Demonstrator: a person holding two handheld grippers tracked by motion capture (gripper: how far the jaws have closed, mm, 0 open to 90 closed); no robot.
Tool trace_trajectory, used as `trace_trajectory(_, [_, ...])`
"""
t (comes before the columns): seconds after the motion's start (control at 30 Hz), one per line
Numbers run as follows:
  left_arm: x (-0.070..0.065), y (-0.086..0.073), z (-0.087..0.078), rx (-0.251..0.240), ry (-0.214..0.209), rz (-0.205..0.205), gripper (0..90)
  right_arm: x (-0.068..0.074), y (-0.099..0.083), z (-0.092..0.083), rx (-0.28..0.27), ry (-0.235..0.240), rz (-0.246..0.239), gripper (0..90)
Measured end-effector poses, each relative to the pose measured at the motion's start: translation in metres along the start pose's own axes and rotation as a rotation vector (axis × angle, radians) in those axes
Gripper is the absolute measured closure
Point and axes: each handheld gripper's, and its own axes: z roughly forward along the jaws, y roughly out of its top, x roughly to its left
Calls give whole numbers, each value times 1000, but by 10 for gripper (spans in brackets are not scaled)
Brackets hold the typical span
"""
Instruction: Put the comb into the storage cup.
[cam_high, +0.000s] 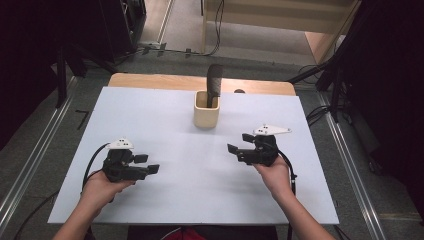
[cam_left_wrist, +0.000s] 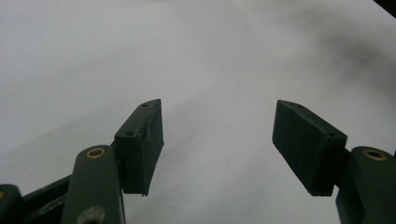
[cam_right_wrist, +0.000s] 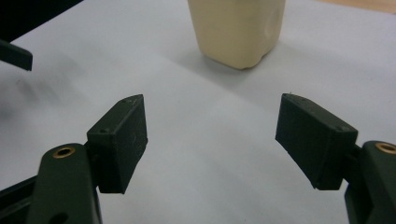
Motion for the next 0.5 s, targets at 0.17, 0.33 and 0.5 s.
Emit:
trace_trajectory(0.17, [0, -1, 0, 5, -18, 5, 350, 1, -8, -1, 31, 15, -13, 233])
trace_trajectory(0.33, [2, -4, -5, -11, -27, 2, 350, 1, -15, -7, 48, 32, -14, 232])
trace_trajectory(0.5, [2, -7, -7, 0, -28, 8, 350, 2, -22, -15, 65, 53, 0, 232])
